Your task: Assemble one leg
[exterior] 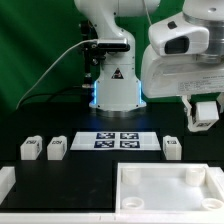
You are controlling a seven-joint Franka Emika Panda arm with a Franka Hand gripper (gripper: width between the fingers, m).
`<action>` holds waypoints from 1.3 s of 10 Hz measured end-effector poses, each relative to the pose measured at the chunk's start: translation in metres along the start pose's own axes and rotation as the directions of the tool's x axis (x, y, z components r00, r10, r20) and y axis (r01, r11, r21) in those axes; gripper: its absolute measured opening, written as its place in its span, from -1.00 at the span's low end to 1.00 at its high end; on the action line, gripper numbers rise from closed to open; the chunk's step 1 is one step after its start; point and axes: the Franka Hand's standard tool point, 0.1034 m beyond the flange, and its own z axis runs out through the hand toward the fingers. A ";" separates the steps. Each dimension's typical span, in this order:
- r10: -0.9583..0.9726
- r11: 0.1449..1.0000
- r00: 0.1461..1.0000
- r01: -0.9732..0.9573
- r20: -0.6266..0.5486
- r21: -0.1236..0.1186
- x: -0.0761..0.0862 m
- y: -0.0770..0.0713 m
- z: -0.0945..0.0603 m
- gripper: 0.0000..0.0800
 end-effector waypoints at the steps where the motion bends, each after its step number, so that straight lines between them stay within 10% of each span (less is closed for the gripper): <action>1: -0.002 1.000 0.995 0.002 -0.102 0.001 0.000 0.000 -0.001 -0.27; 6: -0.095 0.995 0.829 0.085 -0.552 -0.043 0.081 0.012 -0.045 -0.27; 13: -0.081 0.996 0.760 0.079 -0.645 -0.031 0.084 0.020 -0.023 -0.27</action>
Offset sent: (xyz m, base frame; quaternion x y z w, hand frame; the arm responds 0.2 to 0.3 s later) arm 0.1000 -0.0364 0.0337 -0.0889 0.1909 -0.0932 0.9731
